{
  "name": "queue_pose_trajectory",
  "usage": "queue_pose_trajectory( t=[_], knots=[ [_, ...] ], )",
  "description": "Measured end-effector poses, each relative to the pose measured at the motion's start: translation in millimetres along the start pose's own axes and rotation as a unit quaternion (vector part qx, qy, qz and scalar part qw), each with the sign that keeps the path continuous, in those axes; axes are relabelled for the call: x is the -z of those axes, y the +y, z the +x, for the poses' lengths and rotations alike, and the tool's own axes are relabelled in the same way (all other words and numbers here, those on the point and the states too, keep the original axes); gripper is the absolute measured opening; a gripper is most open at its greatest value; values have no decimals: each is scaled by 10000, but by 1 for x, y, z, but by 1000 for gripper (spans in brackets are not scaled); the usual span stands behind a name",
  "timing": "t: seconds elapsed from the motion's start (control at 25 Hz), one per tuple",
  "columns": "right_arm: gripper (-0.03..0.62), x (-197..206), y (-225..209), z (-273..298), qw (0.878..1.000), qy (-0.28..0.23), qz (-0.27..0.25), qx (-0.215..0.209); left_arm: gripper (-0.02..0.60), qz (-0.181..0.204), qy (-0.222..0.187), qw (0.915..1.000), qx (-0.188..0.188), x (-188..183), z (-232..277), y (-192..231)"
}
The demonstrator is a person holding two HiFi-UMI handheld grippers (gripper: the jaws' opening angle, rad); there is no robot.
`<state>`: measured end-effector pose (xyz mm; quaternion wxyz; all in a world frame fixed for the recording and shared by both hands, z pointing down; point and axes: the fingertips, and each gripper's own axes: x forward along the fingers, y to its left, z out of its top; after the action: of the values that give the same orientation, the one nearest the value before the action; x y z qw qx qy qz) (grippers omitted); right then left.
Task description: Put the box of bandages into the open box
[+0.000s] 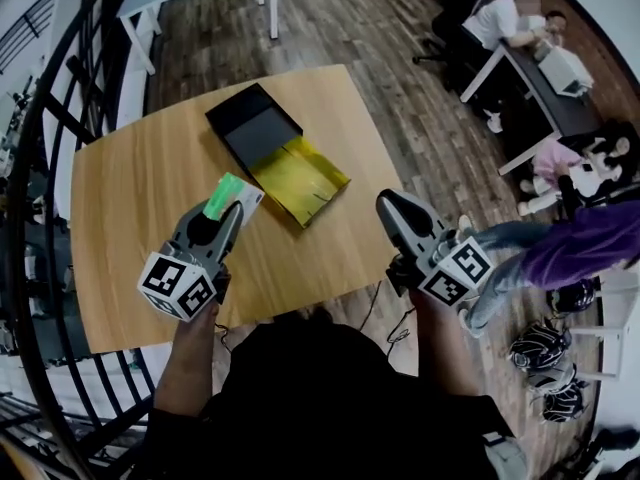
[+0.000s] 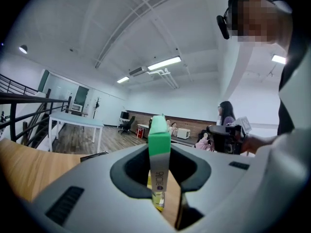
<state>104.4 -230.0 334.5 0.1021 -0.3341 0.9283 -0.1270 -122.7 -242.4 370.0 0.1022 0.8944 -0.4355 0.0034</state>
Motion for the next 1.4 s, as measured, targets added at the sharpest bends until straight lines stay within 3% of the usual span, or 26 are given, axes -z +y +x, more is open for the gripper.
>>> queue_pose_trajectory(
  t=[0.44, 0.68, 1.4],
  knots=[
    [41, 15, 6, 39, 9997, 185, -24, 130, 92, -140, 138, 9987, 466, 12, 28, 35],
    [41, 21, -21, 44, 9995, 255, 152, 115, 92, -382, 408, 9973, 474, 36, 61, 37],
    [41, 45, -86, 48, 9968, 511, 588, 182, 92, -594, 1237, 9880, 708, 106, 151, 36]
  ],
)
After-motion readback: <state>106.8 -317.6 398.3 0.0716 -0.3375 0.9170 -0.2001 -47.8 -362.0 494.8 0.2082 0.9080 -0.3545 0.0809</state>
